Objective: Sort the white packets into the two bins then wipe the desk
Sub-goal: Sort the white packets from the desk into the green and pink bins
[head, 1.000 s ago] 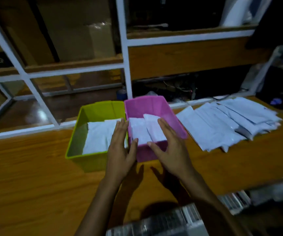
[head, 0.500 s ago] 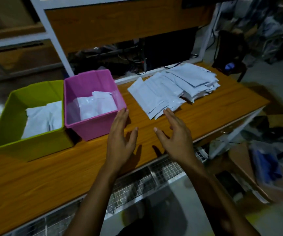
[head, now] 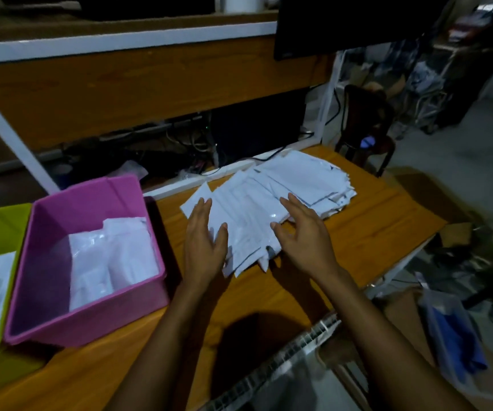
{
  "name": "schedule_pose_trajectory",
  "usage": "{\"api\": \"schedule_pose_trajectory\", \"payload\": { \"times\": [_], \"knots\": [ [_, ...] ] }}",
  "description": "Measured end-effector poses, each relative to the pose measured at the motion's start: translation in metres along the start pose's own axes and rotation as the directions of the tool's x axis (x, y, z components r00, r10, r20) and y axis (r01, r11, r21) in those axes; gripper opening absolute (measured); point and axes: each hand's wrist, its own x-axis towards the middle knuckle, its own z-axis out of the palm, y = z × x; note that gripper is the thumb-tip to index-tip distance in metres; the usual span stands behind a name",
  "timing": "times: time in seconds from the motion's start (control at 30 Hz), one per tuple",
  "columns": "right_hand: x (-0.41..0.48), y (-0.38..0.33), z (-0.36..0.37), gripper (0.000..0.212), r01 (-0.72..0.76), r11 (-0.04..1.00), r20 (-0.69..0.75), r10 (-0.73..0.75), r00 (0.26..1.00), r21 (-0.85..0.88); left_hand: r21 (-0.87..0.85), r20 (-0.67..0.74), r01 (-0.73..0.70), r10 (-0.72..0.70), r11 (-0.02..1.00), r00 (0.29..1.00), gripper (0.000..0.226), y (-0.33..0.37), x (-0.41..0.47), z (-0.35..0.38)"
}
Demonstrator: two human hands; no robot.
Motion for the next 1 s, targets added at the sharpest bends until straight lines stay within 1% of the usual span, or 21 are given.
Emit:
{"api": "schedule_pose_trajectory", "payload": {
  "times": [0.17,0.27,0.37,0.47,0.53,0.57,0.67,0.73,0.77,0.9,1.0],
  "knots": [
    [0.063,0.022,-0.002,0.055,-0.004,0.998,0.023,0.005,1.0,-0.067,0.003,-0.026,0.091,-0.091,0.996,0.996,0.059,-0.025,0.045,0.028],
    [0.102,0.041,0.001,0.055,0.013,0.995,0.057,-0.007,0.998,-0.1,0.066,-0.065,0.138,-0.133,0.988,0.989,0.059,-0.039,0.064,0.046],
    [0.144,0.064,0.006,0.054,0.019,0.991,0.091,-0.007,0.996,-0.135,0.157,-0.074,0.251,-0.242,0.955,0.967,0.059,-0.056,0.074,0.067],
    [0.182,0.092,0.009,0.052,0.014,0.979,0.112,0.009,0.994,-0.201,0.234,-0.038,0.377,-0.378,0.896,0.925,0.068,-0.08,0.075,0.086],
    [0.2,0.112,0.011,0.057,0.0,0.957,0.166,0.05,0.985,-0.289,0.238,-0.038,0.458,-0.463,0.856,0.885,0.076,-0.09,0.071,0.096],
    [0.207,0.122,0.013,0.062,0.0,0.938,0.205,0.076,0.976,-0.347,0.238,-0.043,0.48,-0.485,0.844,0.874,0.076,-0.092,0.07,0.1],
    [0.218,0.146,0.021,0.079,0.001,0.884,0.305,0.161,0.939,-0.468,0.241,-0.092,0.498,-0.492,0.833,0.866,0.069,-0.087,0.073,0.108],
    [0.217,0.152,0.03,0.084,0.019,0.861,0.313,0.164,0.936,-0.508,0.216,-0.139,0.529,-0.51,0.821,0.849,0.068,-0.082,0.075,0.11],
    [0.217,0.153,0.034,0.082,0.035,0.858,0.306,0.144,0.941,-0.512,0.201,-0.169,0.539,-0.513,0.818,0.841,0.069,-0.081,0.076,0.112],
    [0.215,0.154,0.048,0.058,0.075,0.877,0.271,0.065,0.96,-0.475,0.101,-0.241,0.553,-0.519,0.827,0.82,0.069,-0.08,0.078,0.113],
    [0.213,0.154,0.052,0.048,0.085,0.887,0.251,0.036,0.967,-0.454,-0.002,-0.252,0.536,-0.519,0.844,0.817,0.063,-0.088,0.078,0.113]
  ]
}}
